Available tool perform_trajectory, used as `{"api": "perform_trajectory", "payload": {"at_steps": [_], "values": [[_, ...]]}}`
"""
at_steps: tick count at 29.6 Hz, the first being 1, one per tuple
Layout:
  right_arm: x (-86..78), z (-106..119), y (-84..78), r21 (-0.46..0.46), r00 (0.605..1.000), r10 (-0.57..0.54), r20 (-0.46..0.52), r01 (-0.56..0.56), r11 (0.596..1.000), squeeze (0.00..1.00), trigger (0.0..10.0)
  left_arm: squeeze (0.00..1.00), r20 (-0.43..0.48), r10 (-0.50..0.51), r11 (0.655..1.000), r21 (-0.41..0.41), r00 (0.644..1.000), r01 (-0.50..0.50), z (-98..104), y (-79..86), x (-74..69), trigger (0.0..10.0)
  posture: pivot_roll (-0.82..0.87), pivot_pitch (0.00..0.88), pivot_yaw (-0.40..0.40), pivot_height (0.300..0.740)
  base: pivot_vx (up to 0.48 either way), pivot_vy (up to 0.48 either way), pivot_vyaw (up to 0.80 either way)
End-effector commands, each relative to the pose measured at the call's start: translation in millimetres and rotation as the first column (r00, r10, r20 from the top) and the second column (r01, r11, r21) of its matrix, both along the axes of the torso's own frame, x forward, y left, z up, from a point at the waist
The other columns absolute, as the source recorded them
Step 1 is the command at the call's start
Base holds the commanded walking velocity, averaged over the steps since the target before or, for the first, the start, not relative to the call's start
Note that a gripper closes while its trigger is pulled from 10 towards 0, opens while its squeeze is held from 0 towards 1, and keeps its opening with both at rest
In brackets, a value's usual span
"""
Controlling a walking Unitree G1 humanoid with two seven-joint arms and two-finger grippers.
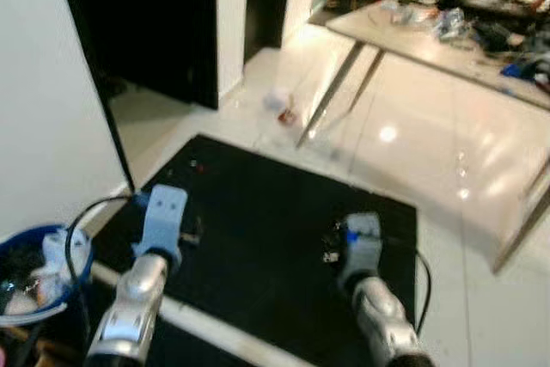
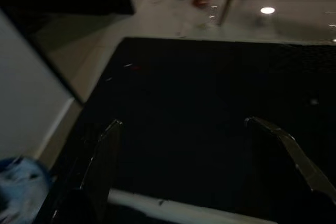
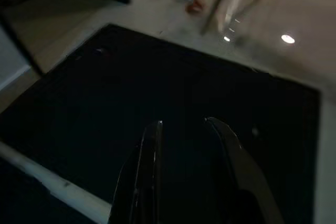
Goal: Picking trash to rubbish bin
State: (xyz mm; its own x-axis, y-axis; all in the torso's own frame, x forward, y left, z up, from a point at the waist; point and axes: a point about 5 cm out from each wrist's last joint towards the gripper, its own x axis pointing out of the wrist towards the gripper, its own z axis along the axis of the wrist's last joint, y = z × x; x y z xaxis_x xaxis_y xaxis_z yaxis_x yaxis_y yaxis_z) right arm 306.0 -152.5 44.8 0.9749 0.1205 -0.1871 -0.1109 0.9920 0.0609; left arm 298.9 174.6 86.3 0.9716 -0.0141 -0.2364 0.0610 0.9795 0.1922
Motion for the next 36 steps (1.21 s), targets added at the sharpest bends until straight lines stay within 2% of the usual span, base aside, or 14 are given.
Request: {"api": "perform_trajectory", "payload": {"at_steps": [1, 10, 14, 21, 24, 25, 26, 28, 32, 36], "values": [[-6.3, -12, -0.7, 0.010, 0.998, -0.010, -0.066, 0.010, 1.000, 0.00, 10.0, 0.00, -0.009, -0.010, 1.000, 0.012, 1.000, 0.010, -2, 0.4, -1.2, 10.0, 0.08, 0.076, -0.039, 0.740, 0.000, 0.000, -0.80], [-4.8, -13, -4.1, 0.008, 0.997, -0.023, -0.074, 0.023, 1.000, 0.00, 10.0, 0.00, 0.014, 0.019, 1.000, -0.013, 1.000, -0.019, 2, 7.7, 1.6, 10.0, 0.08, 0.074, -0.037, 0.740, 0.000, 0.000, -0.80], [-4.3, -14, -6.6, 0.010, 0.995, -0.038, -0.088, 0.039, 0.999, 0.00, 10.0, 0.00, 0.026, 0.040, 0.997, -0.066, 0.999, -0.038, 5, 7.1, 4.8, 10.0, 0.08, 0.061, -0.038, 0.740, 0.000, 0.000, -0.80], [-3.0, -15, -4.7, 0.005, 0.994, -0.033, -0.105, 0.034, 0.999, 0.00, 10.0, 0.00, 0.016, 0.036, 0.995, -0.093, 0.999, -0.035, 4, 5.9, 5.8, 10.0, 0.08, 0.063, -0.056, 0.740, 0.000, 0.000, 0.00], [-1.3, -15, -3.3, 0.009, 0.994, -0.030, -0.109, 0.031, 0.999, 0.00, 10.0, 0.00, 0.042, 0.017, 0.992, -0.125, 0.999, -0.011, 9, 1.0, 5.7, 10.0, 0.09, 0.069, -0.071, 0.740, 0.000, 0.000, 0.00], [-0.1, -14, -2.9, 0.013, 0.993, -0.030, -0.111, 0.031, 0.999, 0.00, 10.0, 0.00, 0.073, 0.002, 0.984, -0.177, 0.997, 0.011, 16, -3.1, 7.1, 10.0, 0.10, 0.076, -0.084, 0.740, 0.000, 0.000, 0.00], [1.5, -14, -1.8, 0.013, 0.993, -0.025, -0.115, 0.027, 1.000, 0.00, 10.0, 0.00, 0.096, -0.034, 0.982, -0.181, 0.995, 0.051, 22, -7.2, 9.6, 10.0, 0.11, 0.076, -0.088, 0.740, 0.000, 0.000, 0.00], [4.7, -12, 1.4, 0.016, 0.993, -0.007, -0.114, 0.009, 1.000, 0.00, 10.0, 0.00, 0.126, -0.115, 0.980, -0.146, 0.985, 0.133, 32, -14.0, 14.2, 10.0, 0.11, 0.074, -0.085, 0.740, 0.000, 0.000, 0.00], [12.5, -1, 9.2, 0.057, 0.996, 0.033, -0.084, -0.029, 0.998, 0.00, 10.0, 0.00, 0.140, -0.165, 0.981, -0.084, 0.976, 0.177, 41, -13.6, 21.8, 10.0, 0.09, 0.109, -0.074, 0.740, 0.000, 0.000, 0.00], [20.4, 16, 19.6, 0.121, 0.996, 0.086, -0.028, -0.083, 0.989, 0.00, 10.0, 0.00, 0.167, -0.178, 0.976, -0.099, 0.970, 0.196, 52, -13.6, 25.0, 10.0, 0.09, 0.139, -0.076, 0.740, 0.000, 0.000, 0.00]]}}
